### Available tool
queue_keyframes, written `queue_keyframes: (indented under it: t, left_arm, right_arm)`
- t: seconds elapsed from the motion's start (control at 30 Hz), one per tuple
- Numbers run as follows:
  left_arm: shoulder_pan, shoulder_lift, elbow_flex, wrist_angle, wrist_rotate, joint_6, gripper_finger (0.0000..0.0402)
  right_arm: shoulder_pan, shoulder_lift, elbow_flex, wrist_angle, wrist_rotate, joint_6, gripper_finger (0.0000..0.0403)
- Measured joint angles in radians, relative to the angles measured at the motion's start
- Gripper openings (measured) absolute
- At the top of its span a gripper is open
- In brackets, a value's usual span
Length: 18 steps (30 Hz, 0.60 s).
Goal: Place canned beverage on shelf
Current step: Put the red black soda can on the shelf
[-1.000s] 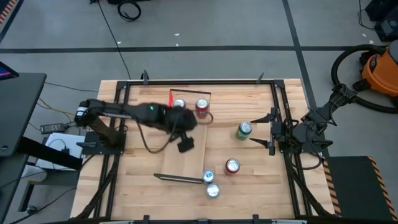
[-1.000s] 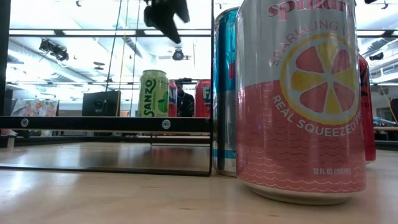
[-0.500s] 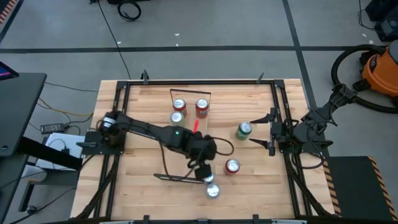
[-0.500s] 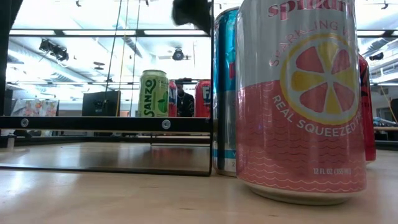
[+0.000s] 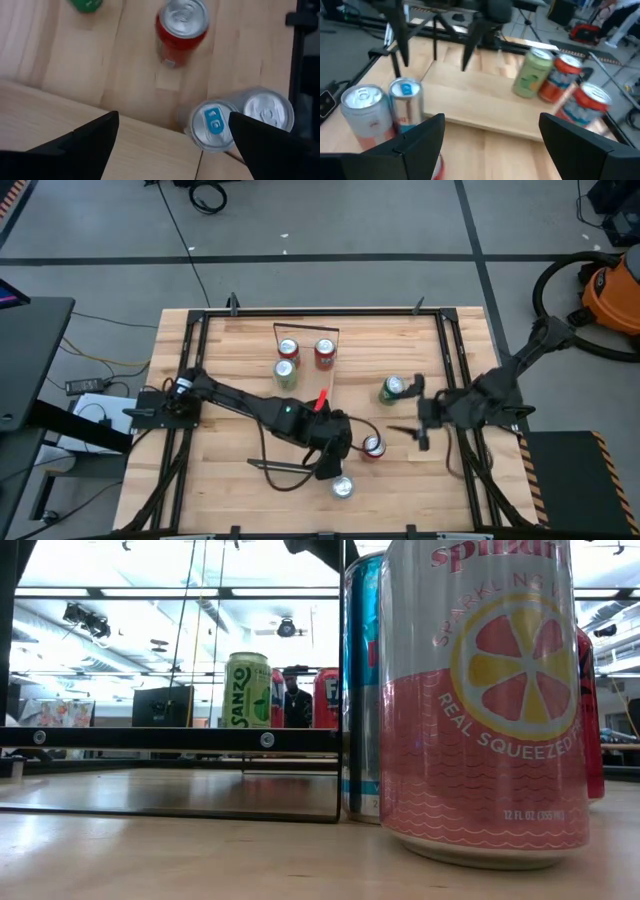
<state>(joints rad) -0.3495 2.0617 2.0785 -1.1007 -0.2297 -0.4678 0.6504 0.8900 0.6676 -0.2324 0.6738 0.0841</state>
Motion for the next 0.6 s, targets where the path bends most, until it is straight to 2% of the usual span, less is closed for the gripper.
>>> queue_keyframes:
  t: [0.1, 0.3, 0.6]
  left_arm:
    - [-0.007, 0.000, -0.003, -0.002, -0.009, 0.032, 0.0389]
    - [-0.002, 0.001, -0.004, -0.039, -0.019, 0.066, 0.0389]
    - [0.001, 0.001, -0.003, -0.059, -0.038, 0.105, 0.0389]
  right_arm:
    - [0.015, 0.110, 0.023, 0.040, -0.013, -0.014, 0.0334]
    - [0.050, 0.275, 0.052, 0.052, -0.018, 0.137, 0.0334]
    - [0.070, 0.408, 0.054, 0.106, 0.014, 0.250, 0.0358]
